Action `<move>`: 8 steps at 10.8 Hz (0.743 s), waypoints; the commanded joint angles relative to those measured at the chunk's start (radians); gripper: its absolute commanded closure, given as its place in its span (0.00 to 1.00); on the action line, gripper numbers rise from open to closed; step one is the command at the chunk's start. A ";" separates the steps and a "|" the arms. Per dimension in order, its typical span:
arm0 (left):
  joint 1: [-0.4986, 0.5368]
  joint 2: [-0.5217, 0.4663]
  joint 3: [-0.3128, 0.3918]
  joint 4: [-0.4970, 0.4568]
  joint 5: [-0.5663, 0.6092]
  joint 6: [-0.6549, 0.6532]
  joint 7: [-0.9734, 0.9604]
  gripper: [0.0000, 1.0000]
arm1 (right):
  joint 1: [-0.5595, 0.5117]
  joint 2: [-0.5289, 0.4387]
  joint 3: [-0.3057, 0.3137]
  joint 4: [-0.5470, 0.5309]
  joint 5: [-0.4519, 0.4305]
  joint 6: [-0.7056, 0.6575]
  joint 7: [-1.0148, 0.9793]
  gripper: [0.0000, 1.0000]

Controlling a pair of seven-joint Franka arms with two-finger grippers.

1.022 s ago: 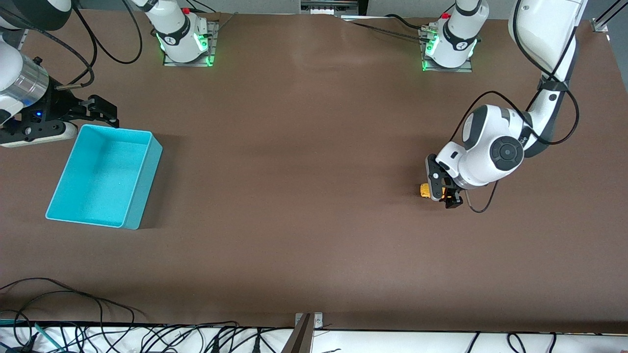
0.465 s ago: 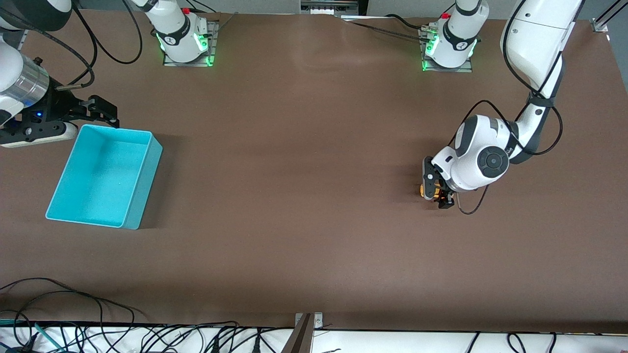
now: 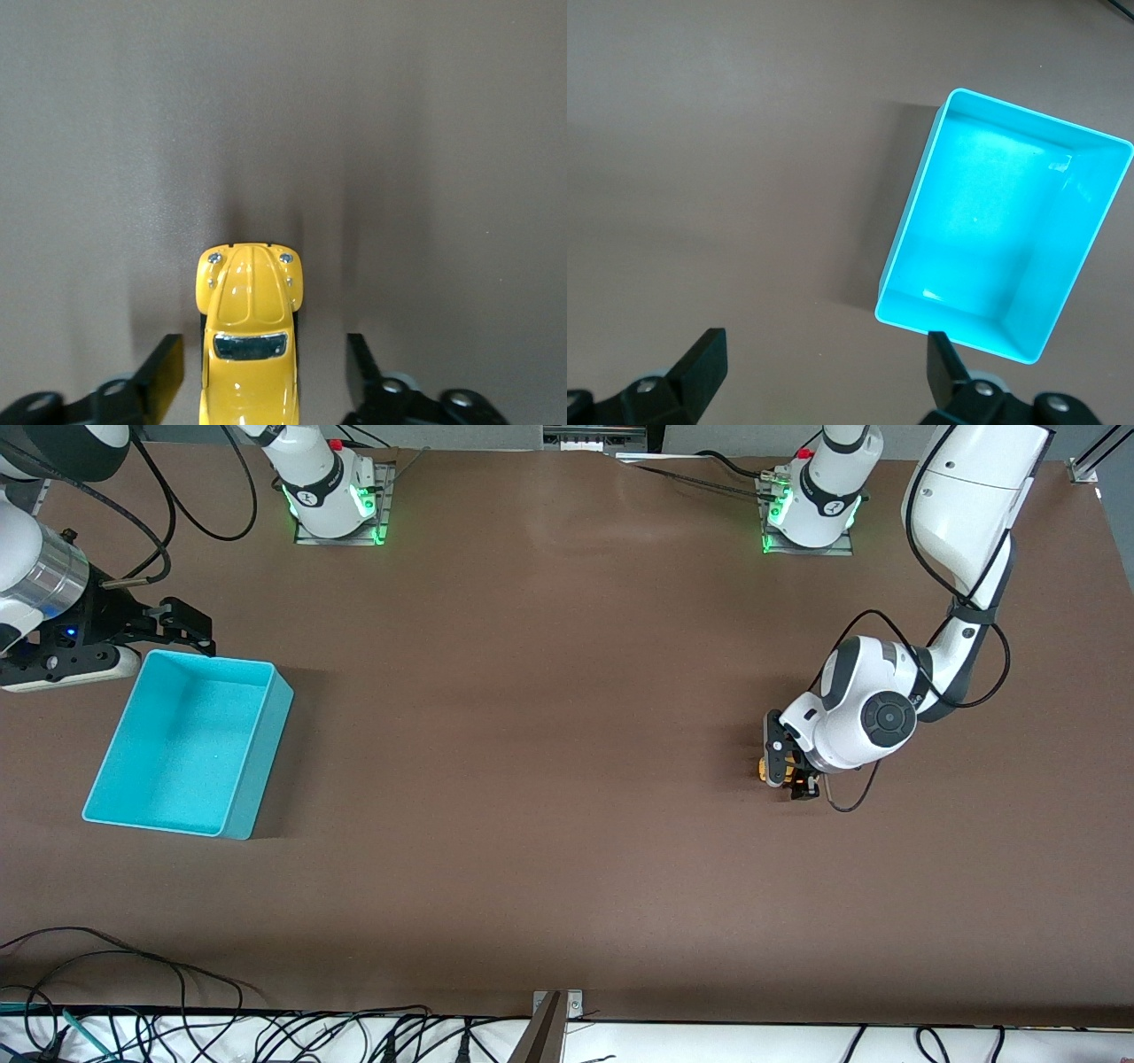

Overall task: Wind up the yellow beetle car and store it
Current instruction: 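Lower the left gripper and close it on the yellow car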

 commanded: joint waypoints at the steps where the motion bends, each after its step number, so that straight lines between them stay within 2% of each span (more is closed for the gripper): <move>1: 0.008 -0.009 0.000 -0.010 0.021 0.016 0.018 0.84 | 0.001 -0.001 0.000 0.005 -0.006 -0.012 -0.015 0.00; 4: 0.025 -0.011 0.000 -0.014 0.021 0.016 0.002 0.96 | 0.001 -0.001 -0.002 0.005 -0.006 -0.012 -0.015 0.00; 8: 0.037 -0.008 0.000 -0.021 0.021 0.014 -0.019 1.00 | 0.001 0.000 -0.002 0.005 -0.006 -0.012 -0.015 0.00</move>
